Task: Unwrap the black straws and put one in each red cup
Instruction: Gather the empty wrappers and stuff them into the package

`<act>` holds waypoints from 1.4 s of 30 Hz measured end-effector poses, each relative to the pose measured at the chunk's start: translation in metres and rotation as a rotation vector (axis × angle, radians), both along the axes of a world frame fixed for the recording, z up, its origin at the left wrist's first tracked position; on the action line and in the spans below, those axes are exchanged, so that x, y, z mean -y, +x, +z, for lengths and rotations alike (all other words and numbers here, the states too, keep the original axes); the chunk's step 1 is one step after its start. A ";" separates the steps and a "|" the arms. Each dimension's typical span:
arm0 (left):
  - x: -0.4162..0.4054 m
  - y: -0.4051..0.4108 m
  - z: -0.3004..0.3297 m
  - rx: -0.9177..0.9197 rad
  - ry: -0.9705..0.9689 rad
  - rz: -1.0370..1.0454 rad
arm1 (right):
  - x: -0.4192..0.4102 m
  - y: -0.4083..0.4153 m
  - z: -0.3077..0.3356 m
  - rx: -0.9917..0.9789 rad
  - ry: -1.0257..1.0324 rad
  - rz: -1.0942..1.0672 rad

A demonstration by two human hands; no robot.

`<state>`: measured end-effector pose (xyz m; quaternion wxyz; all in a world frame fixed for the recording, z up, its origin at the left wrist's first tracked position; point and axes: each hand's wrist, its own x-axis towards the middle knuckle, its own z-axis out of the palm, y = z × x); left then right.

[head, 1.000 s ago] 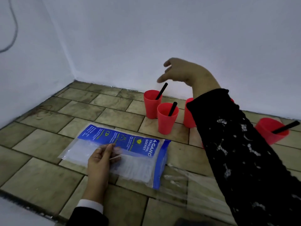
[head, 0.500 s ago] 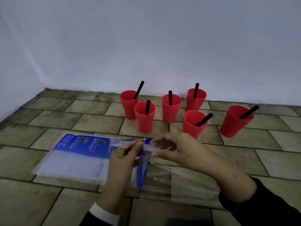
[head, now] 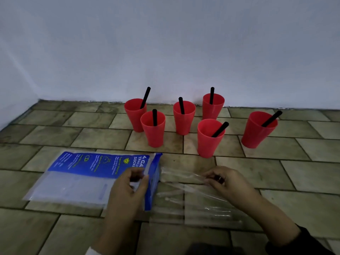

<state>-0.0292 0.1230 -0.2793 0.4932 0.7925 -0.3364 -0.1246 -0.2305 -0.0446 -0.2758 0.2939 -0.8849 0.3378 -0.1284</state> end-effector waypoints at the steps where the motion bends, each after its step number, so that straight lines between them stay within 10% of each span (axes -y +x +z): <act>1: 0.000 0.005 -0.003 0.034 0.043 -0.002 | 0.000 0.001 -0.002 -0.006 -0.030 0.030; 5: 0.006 0.014 -0.018 0.110 0.335 -0.086 | -0.002 0.006 -0.003 -0.170 -0.083 0.191; 15: 0.006 0.028 -0.023 0.187 0.381 -0.127 | -0.003 0.014 -0.011 -0.251 -0.149 0.236; 33: -0.005 0.026 0.006 0.304 0.143 -0.232 | -0.026 0.089 0.035 0.161 0.214 0.315; 42: -0.020 0.026 0.014 0.198 -0.061 -0.112 | -0.037 0.142 0.045 -0.260 -0.031 0.459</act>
